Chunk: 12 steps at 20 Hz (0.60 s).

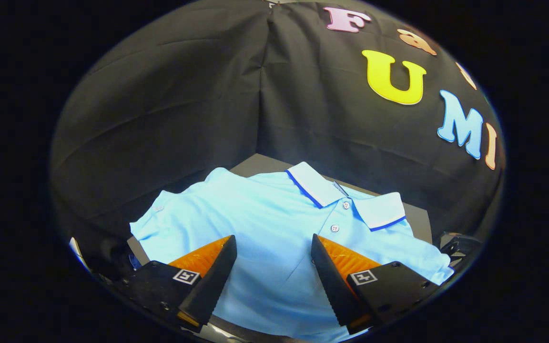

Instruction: Put the clothes into the washing machine and then close the washing machine lid.

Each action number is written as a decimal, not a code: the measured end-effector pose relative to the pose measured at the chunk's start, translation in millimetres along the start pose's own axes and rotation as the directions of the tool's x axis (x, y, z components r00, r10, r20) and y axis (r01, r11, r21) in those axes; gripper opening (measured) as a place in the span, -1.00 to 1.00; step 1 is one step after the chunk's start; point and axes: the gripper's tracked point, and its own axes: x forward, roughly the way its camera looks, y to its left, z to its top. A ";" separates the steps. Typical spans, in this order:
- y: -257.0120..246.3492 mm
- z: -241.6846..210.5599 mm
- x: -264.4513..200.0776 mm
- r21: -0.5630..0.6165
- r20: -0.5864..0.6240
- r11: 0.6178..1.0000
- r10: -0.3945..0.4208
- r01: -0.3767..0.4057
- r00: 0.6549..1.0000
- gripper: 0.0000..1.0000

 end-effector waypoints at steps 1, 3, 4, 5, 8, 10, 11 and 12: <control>1.3 -2.2 0.8 -0.001 -0.011 1.000 0.006 -0.006 1.000 0.97; -1.1 -1.8 2.1 0.003 -0.030 1.000 0.006 -0.006 1.000 0.91; -3.3 -0.3 2.4 0.002 -0.029 1.000 0.011 -0.011 1.000 0.67; 2.4 -2.3 3.4 0.031 -0.034 0.998 0.059 -0.058 0.998 0.31; -8.9 -1.2 7.0 0.101 0.031 0.994 0.040 -0.043 0.999 -0.79; -7.2 -0.5 7.5 0.090 0.027 0.994 0.054 -0.057 0.998 -0.79; -6.5 -0.4 5.7 0.086 0.028 0.994 0.065 -0.067 0.997 -0.80; -6.1 0.0 5.0 0.078 0.024 0.994 0.074 -0.075 0.997 -0.79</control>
